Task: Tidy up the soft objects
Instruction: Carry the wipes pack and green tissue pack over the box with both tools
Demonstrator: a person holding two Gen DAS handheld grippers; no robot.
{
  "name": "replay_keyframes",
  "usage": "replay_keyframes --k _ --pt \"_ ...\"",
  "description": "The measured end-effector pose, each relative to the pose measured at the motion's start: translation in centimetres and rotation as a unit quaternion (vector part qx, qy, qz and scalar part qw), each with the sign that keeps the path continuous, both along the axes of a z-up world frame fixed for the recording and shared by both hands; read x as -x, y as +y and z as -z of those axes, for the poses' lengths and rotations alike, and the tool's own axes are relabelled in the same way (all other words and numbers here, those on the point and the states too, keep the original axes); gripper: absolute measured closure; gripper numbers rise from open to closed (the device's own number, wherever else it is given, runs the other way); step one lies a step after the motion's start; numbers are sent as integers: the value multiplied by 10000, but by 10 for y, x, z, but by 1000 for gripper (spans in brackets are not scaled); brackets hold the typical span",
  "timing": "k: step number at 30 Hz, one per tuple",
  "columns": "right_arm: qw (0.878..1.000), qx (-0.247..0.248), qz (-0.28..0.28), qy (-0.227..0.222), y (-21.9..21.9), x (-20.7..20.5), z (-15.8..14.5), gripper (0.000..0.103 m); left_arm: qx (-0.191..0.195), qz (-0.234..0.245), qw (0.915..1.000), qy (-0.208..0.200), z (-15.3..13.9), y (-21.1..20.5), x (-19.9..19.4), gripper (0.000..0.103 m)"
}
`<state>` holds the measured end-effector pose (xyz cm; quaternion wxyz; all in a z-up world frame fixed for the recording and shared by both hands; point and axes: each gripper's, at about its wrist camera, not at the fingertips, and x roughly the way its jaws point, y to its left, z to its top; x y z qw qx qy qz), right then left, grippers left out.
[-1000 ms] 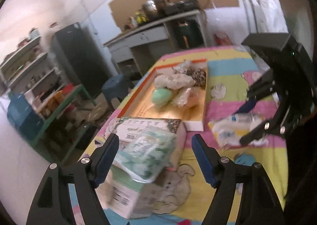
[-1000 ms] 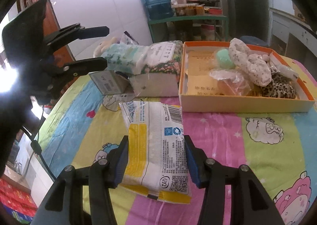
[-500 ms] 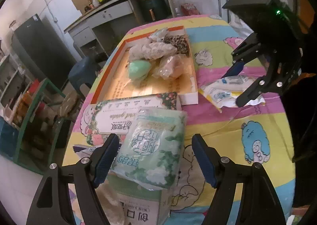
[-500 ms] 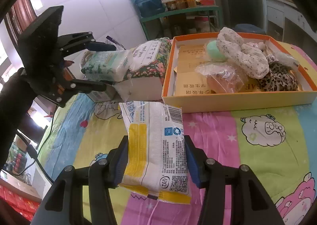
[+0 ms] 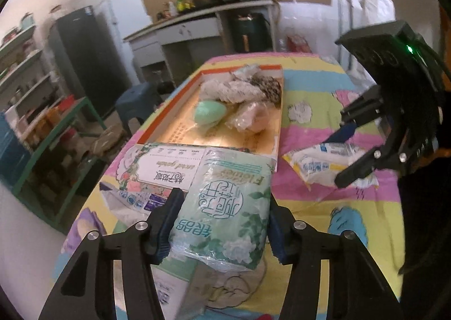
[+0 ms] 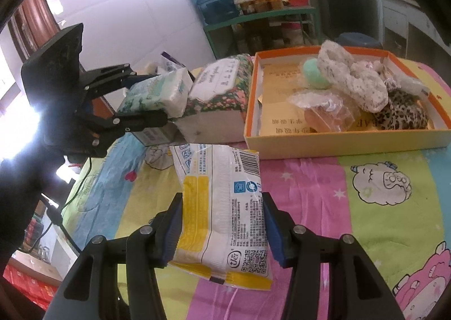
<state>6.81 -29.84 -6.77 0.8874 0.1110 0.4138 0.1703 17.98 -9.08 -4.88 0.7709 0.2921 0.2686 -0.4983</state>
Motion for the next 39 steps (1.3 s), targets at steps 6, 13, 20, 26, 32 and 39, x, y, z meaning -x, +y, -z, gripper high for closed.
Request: replay_keyframes --k 6,13,20,26,32,39 --pt "9992 93 156 -346 -8 10 -20 50 486 -863 9949 -166 -19 6 21 47" --pt "9941 229 619 -865 -41 17 -49 50 1280 -1606 9787 -10 -45 -12 49 47" --pt "9857 353 1034 -1281 -90 13 -74 50 1876 -2440 9506 404 -54 -45 38 47" --pt "9799 486 1203 -1516 -127 3 -87 50 2099 -3114 9256 474 -54 -80 21 47" --pt "9767 664 1201 -1647 -156 -24 -93 50 2192 -3625 9039 597 -49 -112 -7 47" --pt "9774 769 1148 -1599 -181 -67 -95 50 2175 -3853 8940 712 -39 -146 -34 47"
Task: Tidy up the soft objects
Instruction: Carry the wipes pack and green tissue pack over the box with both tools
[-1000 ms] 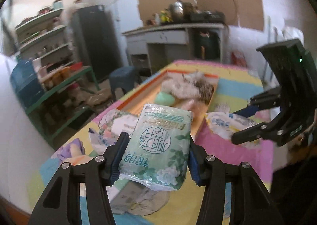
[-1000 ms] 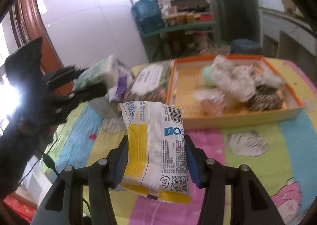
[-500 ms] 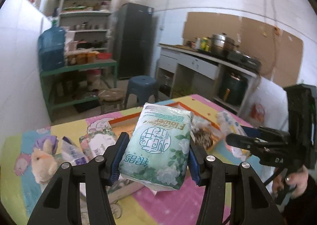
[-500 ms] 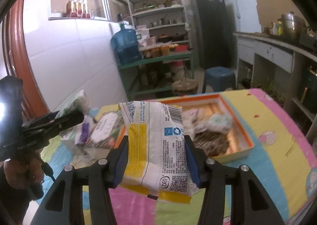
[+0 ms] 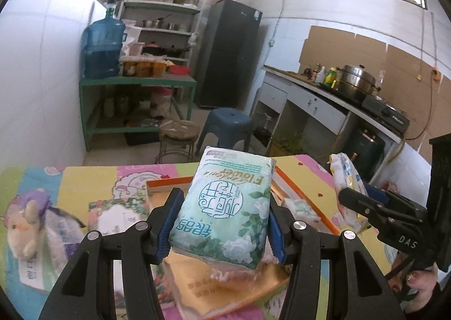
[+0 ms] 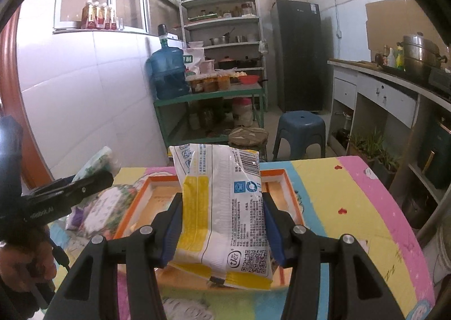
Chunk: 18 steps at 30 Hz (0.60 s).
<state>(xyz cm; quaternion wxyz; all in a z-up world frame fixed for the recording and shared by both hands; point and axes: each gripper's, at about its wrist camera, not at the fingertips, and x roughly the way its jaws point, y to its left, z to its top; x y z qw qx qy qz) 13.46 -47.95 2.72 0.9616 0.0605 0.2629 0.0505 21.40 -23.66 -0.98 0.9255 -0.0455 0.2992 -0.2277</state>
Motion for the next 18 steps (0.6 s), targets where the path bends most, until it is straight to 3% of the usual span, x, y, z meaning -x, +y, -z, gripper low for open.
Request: replay_keyframes --k 18 --pt "9953 224 -130 937 -19 -112 41 50 -74 -447 9938 1020 57 -27 -89 47"
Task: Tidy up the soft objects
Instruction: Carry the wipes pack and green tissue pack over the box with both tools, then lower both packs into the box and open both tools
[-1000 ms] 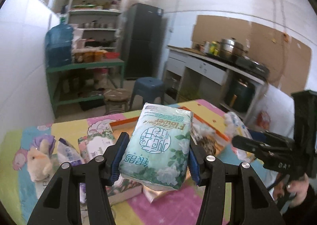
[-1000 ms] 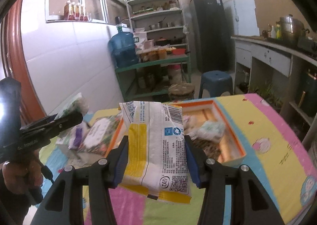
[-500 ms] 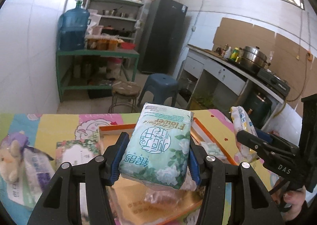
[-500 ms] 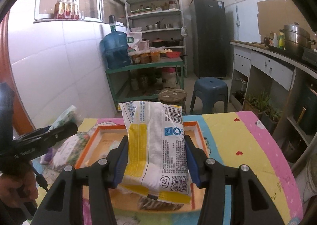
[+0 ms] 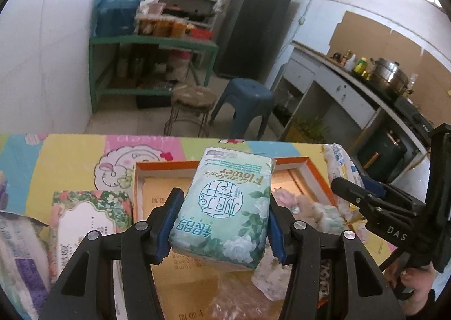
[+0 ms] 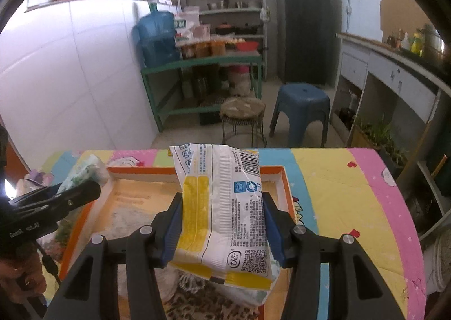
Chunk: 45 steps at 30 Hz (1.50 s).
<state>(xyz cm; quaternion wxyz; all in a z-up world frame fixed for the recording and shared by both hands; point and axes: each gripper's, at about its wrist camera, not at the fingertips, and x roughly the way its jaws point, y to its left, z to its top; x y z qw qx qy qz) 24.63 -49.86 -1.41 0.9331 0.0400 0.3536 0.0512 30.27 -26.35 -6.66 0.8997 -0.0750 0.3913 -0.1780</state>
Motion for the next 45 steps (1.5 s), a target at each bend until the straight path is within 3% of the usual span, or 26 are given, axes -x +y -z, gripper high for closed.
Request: replay_keyframes --k 9,20,29,45 --pt "9993 -8 10 372 -1 -26 29 50 54 -60 9986 525 34 -2 -20 47" --pt "9988 -183 66 442 -5 -29 45 45 -95 134 9986 496 42 -15 -21 44" --pt "9989 -338 193 243 -14 -15 40 39 29 148 9995 280 35 -15 -13 28" --pt "9983 -522 234 -143 -6 26 14 39 299 174 9992 -204 -3 0 22 27"
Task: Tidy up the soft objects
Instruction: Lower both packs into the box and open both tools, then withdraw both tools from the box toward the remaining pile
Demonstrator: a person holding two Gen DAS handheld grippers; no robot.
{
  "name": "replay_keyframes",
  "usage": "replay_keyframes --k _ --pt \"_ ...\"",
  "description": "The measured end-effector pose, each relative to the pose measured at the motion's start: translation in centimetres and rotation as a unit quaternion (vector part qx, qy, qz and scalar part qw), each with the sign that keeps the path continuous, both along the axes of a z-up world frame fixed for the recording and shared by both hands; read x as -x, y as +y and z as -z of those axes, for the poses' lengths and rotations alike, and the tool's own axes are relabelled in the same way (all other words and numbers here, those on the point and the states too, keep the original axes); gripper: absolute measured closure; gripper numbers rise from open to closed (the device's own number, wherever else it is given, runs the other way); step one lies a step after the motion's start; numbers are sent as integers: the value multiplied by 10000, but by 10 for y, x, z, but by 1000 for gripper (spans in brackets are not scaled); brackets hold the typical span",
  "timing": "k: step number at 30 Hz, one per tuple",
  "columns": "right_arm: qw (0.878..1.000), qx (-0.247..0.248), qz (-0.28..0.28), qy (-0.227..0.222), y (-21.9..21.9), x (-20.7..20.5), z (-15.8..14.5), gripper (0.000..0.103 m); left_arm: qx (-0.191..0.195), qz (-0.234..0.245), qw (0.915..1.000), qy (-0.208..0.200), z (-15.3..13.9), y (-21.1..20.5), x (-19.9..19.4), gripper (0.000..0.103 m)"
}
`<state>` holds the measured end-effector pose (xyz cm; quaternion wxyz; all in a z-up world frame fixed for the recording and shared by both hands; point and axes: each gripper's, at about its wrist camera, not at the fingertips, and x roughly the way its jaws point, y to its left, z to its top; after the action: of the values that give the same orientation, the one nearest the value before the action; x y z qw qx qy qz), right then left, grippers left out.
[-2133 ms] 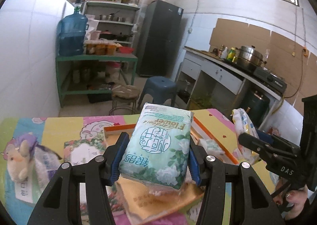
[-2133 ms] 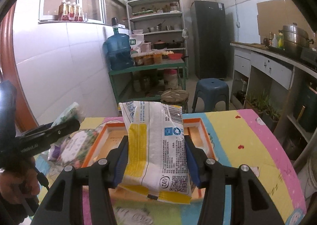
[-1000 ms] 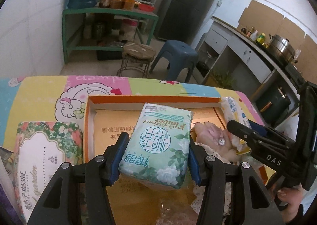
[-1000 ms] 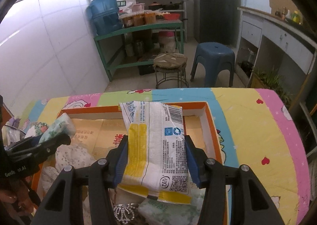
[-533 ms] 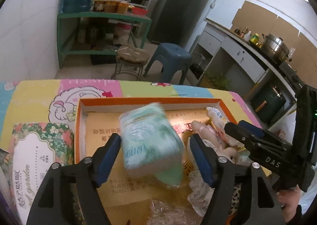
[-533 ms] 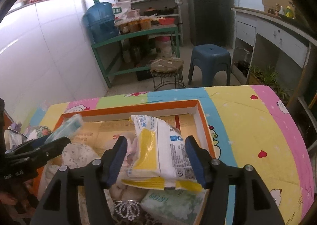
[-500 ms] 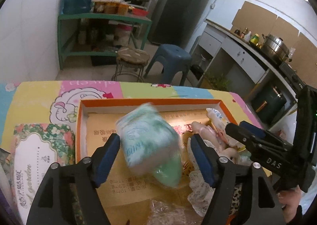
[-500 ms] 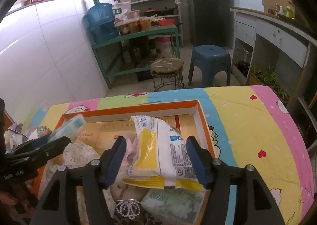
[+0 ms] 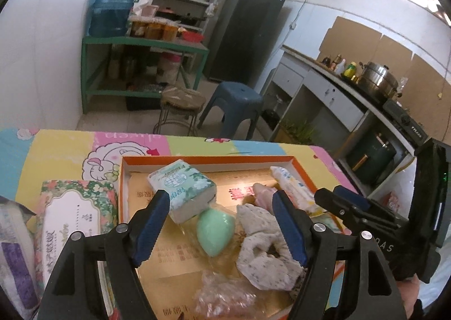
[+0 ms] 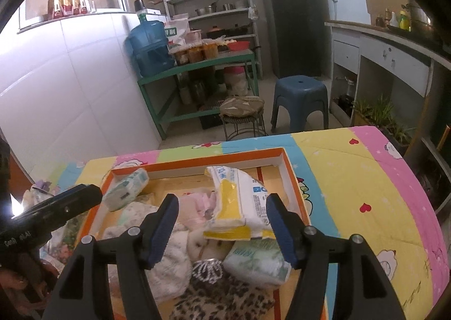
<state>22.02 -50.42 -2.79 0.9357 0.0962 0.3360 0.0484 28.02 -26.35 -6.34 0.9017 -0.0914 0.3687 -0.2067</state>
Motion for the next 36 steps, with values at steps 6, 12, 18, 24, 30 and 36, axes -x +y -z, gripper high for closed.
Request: replay_keyframes --k 6,12,18,24,30,36 --pt "10000 -4 -2 -65 8 15 -9 39 -78 12 9997 -237 -15 4 21 27" --pt "9998 4 -36 -213 21 36 -20 39 -201 -1 9984 -533 -30 14 44 27" --pt "9992 27 -126 -380 44 60 -32 39 -243 -6 9967 -771 -45 32 68 27" --pt "9982 -3 -201 -569 71 86 -44 39 -220 -55 9951 -962 -60 60 96 27" --pt "9971 1 -230 -728 97 110 -53 39 -304 -119 9925 -1179 -73 87 121 27" --pt "9966 -49 -311 -763 120 125 -57 39 -427 -210 9896 -1358 -81 115 144 27"
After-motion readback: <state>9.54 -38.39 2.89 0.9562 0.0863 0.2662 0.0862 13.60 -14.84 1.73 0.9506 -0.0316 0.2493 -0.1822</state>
